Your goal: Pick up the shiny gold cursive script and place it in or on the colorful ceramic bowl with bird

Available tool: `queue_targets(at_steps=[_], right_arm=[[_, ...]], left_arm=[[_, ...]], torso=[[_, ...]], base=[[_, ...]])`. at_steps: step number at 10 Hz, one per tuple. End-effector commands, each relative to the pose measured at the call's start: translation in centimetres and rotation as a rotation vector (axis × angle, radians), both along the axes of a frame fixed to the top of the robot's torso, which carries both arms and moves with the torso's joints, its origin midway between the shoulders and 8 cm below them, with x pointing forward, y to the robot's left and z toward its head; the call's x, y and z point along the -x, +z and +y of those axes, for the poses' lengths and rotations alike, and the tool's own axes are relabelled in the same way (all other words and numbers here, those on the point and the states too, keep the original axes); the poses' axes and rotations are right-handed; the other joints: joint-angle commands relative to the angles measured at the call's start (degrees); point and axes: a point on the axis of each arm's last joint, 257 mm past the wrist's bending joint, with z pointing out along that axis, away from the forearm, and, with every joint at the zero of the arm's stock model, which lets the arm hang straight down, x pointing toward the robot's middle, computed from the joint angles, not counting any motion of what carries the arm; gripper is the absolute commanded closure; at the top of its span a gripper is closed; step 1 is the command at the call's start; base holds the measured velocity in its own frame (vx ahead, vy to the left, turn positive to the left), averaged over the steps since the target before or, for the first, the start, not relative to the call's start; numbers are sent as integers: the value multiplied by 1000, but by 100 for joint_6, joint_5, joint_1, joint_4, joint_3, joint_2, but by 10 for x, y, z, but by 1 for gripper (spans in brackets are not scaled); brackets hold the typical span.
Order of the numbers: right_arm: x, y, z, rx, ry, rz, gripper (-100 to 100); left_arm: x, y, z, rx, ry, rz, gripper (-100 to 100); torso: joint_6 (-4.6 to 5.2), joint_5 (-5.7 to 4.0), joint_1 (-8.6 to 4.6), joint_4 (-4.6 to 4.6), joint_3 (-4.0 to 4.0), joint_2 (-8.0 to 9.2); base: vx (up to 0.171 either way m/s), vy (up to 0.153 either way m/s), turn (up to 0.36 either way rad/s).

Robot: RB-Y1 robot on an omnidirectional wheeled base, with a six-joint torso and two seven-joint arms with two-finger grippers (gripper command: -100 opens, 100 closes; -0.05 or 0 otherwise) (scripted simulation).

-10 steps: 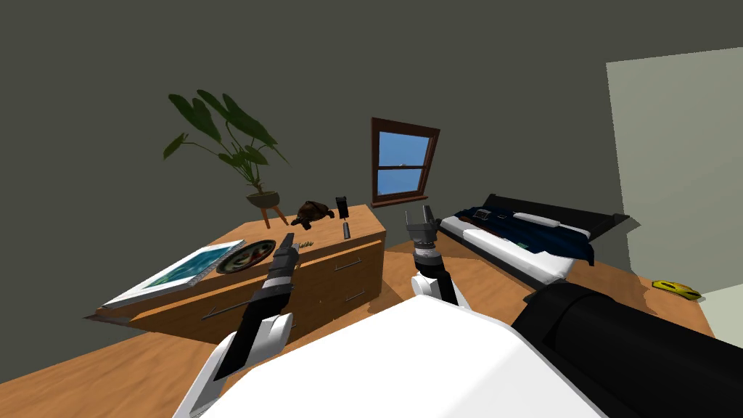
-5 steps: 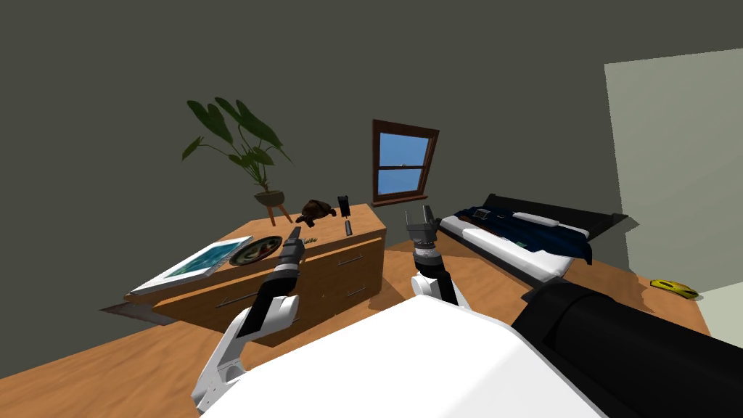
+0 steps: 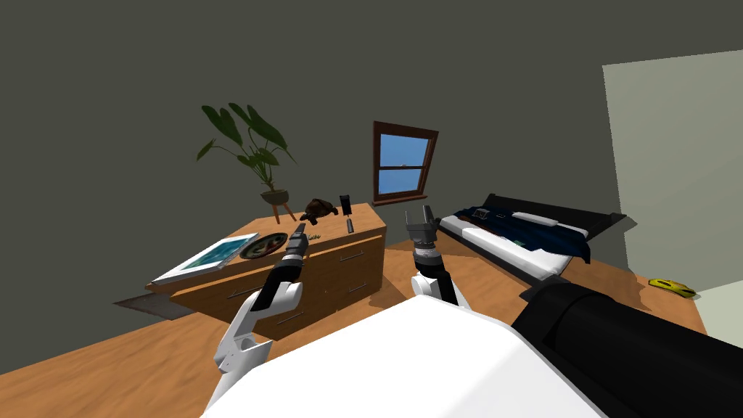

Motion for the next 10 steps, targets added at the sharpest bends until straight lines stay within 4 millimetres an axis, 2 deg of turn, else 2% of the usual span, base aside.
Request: queue_targets(at_steps=[1,2,4,5,6,7,9,10], right_arm=[[0,0,0,0,0,0,0],[0,0,0,0,0,0,0],[0,0,0,0,0,0,0],[0,0,0,0,0,0,0],[0,0,0,0,0,0,0],[0,0,0,0,0,0,0],[0,0,0,0,0,0,0],[0,0,0,0,0,0,0]], left_arm=[[-7,8,-1,2,-5,-3,-100],[-20,-6,2,16,-2,48,-100],[-26,8,-4,16,-10,35,-100],[-40,-3,-2,32,-8,84,-100],[-46,8,-7,31,-15,75,-100],[-58,-4,-4,48,-11,120,-100],[-66,9,-10,47,-19,118,-100],[-78,-3,-7,65,-15,166,-100]], torso=[[0,0,0,0,0,0],[-1,-1,-4,-1,-3,-6],[0,0,0,0,0,0],[0,-1,-5,-1,-3,-6],[-1,0,1,-1,-2,-2],[-1,0,0,0,0,0],[-1,1,5,1,3,5],[-1,0,-4,0,-1,-2]], base=[[-23,13,-5],[-47,30,17],[-39,18,1],[-47,30,14],[-51,29,4],[-61,43,10],[-49,26,0],[-45,20,10]])
